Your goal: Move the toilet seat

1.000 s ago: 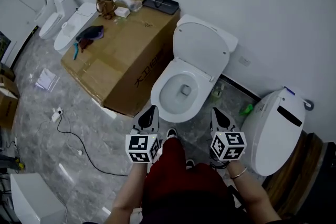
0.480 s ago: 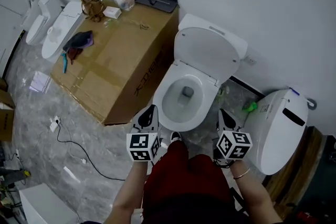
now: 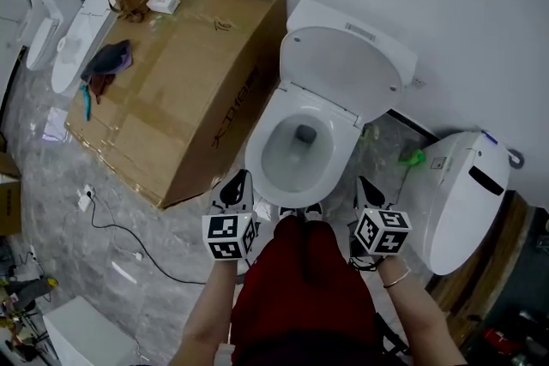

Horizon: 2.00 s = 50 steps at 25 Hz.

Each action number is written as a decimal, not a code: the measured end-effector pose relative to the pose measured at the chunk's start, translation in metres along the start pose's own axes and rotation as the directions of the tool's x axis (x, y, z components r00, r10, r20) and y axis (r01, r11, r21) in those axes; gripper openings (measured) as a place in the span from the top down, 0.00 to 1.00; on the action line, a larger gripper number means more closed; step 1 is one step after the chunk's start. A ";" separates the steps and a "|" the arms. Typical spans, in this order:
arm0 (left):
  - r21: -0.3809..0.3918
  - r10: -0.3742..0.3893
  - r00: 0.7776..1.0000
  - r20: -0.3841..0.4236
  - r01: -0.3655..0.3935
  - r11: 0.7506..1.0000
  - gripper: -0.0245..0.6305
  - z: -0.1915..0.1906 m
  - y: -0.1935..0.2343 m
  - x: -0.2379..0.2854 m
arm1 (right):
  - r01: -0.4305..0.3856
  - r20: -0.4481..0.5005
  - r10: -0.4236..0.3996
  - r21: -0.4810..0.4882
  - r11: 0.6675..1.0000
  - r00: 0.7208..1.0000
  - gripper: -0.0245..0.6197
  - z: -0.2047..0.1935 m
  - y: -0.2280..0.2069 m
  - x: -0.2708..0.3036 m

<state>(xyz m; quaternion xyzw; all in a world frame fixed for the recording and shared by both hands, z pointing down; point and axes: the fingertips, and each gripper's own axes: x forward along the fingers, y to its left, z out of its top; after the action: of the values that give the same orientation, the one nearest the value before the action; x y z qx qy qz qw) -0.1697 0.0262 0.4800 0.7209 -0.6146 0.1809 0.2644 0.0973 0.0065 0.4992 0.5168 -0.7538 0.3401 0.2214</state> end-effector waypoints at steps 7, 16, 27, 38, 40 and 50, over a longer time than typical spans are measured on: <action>-0.056 0.021 0.995 -0.102 -0.026 0.998 0.92 -0.049 0.008 0.028 | 0.011 -0.096 -0.008 0.038 0.999 0.995 0.94 -0.038 -0.017 0.035; -0.084 0.022 0.977 -0.213 -0.041 0.996 0.92 -0.105 0.017 0.061 | 0.010 -0.209 0.009 0.088 0.996 0.978 0.94 -0.090 -0.025 0.074; -0.095 0.014 0.946 -0.323 -0.048 0.994 0.92 -0.169 0.028 0.094 | 0.017 -0.370 -0.007 0.024 1.000 0.929 0.93 -0.153 -0.031 0.109; -0.114 -0.013 0.907 -0.421 -0.039 0.993 0.87 -0.222 0.032 0.108 | 0.050 -0.480 0.005 0.102 0.994 0.877 0.84 -0.201 -0.040 0.131; -0.118 -0.011 0.900 -0.435 -0.045 0.992 0.82 -0.231 0.035 0.112 | 0.061 -0.492 0.005 0.118 0.991 0.871 0.82 -0.208 -0.043 0.135; -0.206 -0.011 0.857 -0.515 -0.112 0.972 0.72 -0.273 0.051 0.129 | 0.126 -0.557 0.016 0.215 0.969 0.830 0.71 -0.240 -0.054 0.151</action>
<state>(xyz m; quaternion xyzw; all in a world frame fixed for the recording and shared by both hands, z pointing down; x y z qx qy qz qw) -0.1795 0.0833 0.7803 0.5950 -0.5575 0.3010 0.4946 0.0878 0.0774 0.7789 0.4407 -0.5946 0.5580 0.3754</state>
